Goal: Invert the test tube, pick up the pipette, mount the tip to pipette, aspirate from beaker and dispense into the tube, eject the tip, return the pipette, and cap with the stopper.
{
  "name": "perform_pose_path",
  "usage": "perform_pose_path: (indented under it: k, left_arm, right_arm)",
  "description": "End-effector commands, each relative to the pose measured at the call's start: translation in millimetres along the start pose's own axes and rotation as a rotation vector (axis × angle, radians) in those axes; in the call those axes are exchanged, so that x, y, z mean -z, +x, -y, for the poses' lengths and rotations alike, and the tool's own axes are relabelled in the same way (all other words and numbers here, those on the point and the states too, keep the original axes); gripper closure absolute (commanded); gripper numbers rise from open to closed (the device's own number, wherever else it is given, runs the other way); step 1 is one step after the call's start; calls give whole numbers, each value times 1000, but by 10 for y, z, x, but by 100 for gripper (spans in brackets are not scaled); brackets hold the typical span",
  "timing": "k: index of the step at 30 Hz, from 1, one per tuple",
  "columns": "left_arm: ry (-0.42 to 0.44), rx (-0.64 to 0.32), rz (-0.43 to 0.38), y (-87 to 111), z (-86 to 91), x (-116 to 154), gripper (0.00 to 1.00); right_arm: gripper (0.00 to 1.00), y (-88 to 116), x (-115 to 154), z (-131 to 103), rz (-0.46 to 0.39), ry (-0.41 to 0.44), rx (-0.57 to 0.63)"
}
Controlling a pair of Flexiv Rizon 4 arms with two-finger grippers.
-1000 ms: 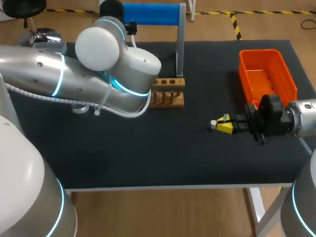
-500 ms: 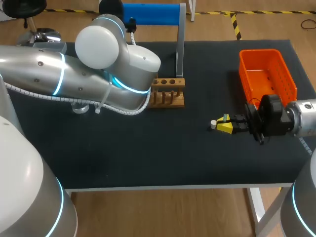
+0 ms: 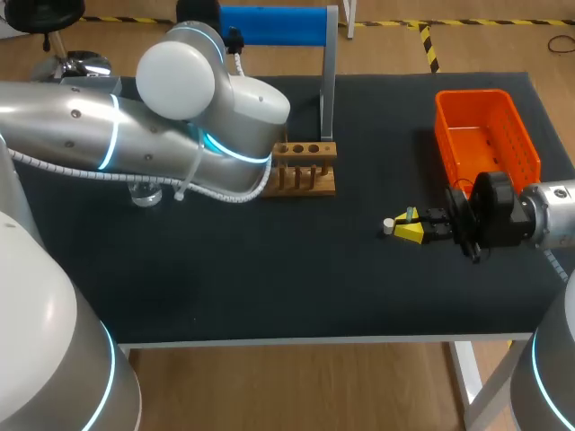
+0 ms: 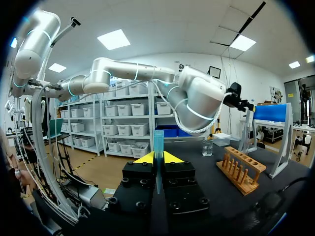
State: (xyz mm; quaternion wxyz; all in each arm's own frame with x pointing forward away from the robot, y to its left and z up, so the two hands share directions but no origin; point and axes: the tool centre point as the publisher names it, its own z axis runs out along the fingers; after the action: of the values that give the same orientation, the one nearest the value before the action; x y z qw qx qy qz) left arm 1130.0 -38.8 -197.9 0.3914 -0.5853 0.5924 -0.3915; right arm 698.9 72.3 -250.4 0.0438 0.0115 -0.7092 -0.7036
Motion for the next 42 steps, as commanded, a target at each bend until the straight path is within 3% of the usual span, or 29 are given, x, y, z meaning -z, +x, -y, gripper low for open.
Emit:
perform_pose_path:
  k: [1, 6, 27, 33, 42]
  left_arm:
    - [-2, 2, 4, 24, -8, -75, 51]
    - [-7, 2, 4, 39, -22, -127, 46]
    - [3, 35, -2, -9, 10, -269, 54]
    - [0, 43, -4, -9, 4, -281, 64]
    - [-4, 51, -10, -3, 3, -289, 63]
  right_arm:
    - [100, 5, 1, -3, 1, 1, 0]
    - [100, 5, 1, -3, 1, 1, 0]
    - [100, 5, 1, -3, 1, 1, 0]
    - [100, 5, 1, -3, 1, 1, 0]
    - [100, 5, 1, -3, 1, 1, 0]
